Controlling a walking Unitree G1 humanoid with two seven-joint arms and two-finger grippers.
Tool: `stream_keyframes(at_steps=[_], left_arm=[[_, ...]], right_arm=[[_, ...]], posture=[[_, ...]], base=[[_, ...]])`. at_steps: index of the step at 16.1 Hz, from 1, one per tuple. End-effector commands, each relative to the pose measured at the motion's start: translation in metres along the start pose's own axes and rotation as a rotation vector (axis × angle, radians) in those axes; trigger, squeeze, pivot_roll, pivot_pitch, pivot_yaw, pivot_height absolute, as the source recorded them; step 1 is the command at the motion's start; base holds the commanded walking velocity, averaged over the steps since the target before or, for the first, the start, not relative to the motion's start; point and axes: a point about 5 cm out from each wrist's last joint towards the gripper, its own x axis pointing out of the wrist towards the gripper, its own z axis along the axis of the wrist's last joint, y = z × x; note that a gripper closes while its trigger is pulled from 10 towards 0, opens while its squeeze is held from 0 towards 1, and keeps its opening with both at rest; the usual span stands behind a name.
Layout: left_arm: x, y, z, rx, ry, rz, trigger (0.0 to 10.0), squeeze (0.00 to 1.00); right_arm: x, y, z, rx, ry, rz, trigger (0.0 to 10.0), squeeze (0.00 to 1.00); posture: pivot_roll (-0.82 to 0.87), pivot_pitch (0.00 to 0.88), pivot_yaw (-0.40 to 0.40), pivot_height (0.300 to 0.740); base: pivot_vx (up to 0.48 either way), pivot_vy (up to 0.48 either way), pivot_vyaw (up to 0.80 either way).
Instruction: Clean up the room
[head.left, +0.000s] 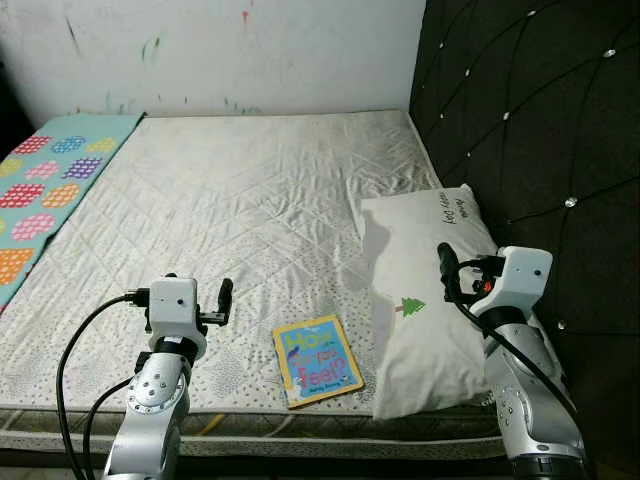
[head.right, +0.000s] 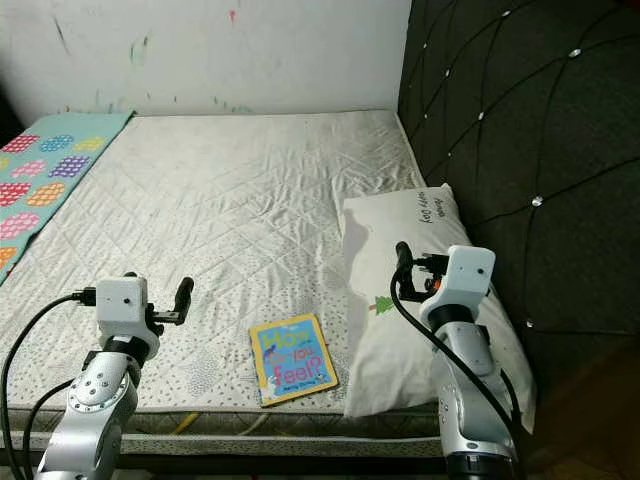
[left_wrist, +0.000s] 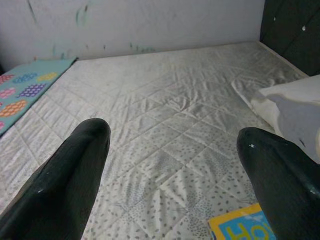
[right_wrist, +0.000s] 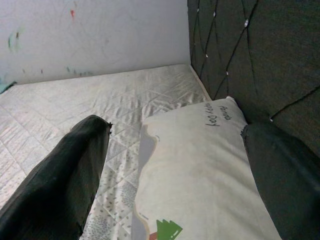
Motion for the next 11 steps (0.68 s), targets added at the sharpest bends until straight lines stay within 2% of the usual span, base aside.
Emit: stream_keyframes(at_steps=[1,3,11], left_arm=[[-0.0016,0.0034,0.0021,0.003,-0.004,0.012,10.0,0.00],[-0.0018,0.0033,0.0020,0.002,-0.002,0.011,10.0,0.00],[-0.0020,0.0031,0.0017,0.000,0.003,0.011,10.0,0.00]], right_arm=[[-0.0005,0.0042,0.0025,0.008,-0.010,0.020,10.0,0.00],[-0.0009,0.0041,0.0020,0.008,-0.009,0.021,10.0,0.00],[-0.0015,0.0052,0.0019,0.007,-0.008,0.030,10.0,0.00]], posture=[[-0.07,0.000,0.061,0.740],[-0.07,0.000,0.062,0.740],[-0.08,0.000,0.060,0.653]], base=[[0.000,0.000,0.00],[0.000,0.000,0.00],[0.000,0.000,0.00]])
